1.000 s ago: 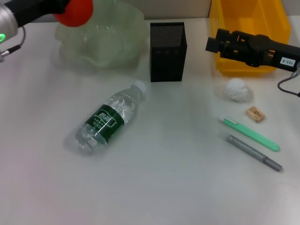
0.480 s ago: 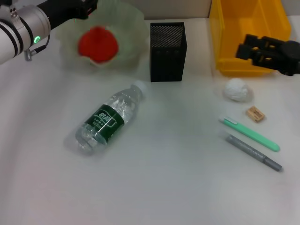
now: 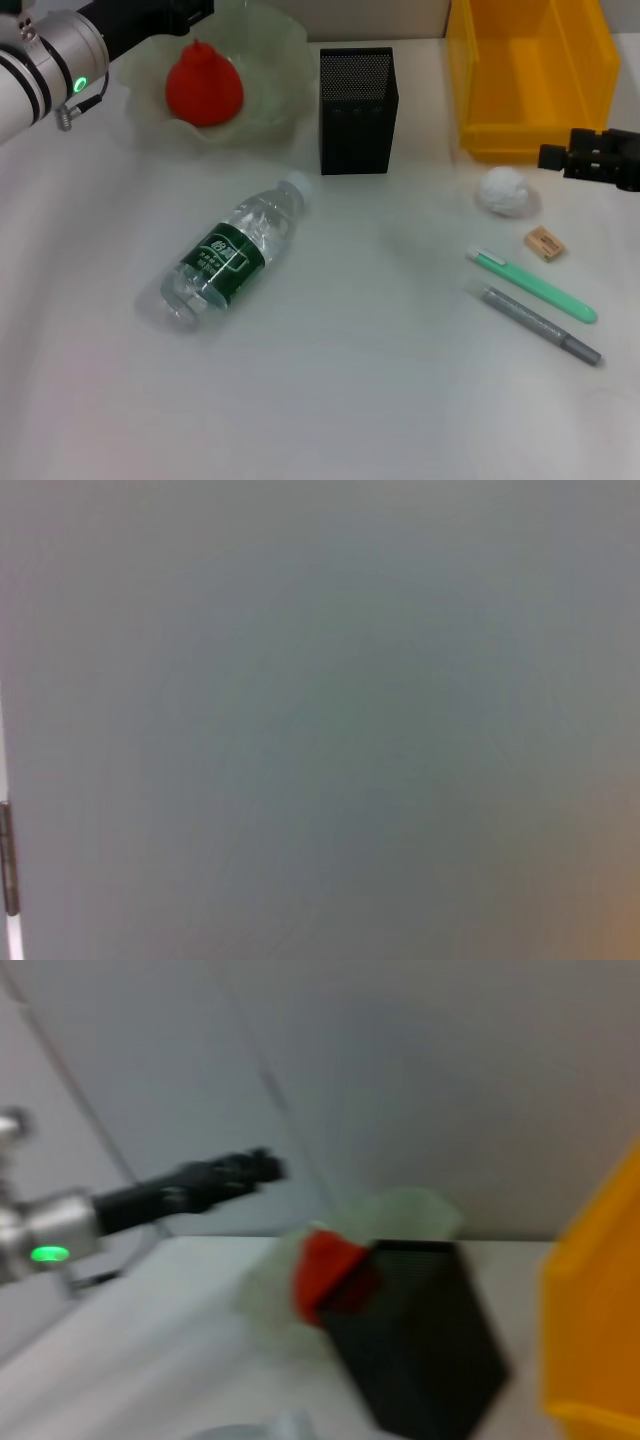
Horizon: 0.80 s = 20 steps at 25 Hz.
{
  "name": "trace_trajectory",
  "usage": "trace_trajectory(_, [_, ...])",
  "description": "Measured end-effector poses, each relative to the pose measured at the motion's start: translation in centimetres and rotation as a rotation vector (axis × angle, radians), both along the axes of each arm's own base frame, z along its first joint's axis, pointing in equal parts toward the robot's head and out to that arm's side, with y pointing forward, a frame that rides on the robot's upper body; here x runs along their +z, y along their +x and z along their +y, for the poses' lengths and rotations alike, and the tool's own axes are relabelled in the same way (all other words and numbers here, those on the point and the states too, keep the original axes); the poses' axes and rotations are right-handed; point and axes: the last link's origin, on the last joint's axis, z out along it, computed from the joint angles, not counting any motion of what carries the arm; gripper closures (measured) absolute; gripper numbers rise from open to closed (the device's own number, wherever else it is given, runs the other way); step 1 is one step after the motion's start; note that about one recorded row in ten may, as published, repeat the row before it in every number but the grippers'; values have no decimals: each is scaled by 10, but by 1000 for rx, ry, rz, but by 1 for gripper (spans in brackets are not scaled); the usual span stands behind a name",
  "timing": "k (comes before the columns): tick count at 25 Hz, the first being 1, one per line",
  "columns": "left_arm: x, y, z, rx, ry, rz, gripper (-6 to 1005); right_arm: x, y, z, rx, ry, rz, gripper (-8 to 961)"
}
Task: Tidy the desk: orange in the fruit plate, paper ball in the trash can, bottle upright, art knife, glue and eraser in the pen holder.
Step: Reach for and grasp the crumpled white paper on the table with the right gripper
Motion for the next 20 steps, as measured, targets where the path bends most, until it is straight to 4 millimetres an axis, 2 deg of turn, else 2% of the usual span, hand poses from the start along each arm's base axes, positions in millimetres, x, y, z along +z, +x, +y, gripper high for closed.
trace_trajectory(4, [0, -2, -5, -10, -11, -23, 292, -3, 15, 10, -89, 45, -65, 154])
trace_trajectory(8, [0, -3, -7, -16, -13, -36, 292, -12, 18, 17, -117, 30, -116, 154])
trace_trajectory(9, [0, -3, -8, -20, -14, -40, 292, -20, 19, 21, -124, 20, -140, 154])
trace_trajectory(20, [2, -6, -9, -11, -6, -58, 292, -52, 11, 39, -101, -6, -193, 155])
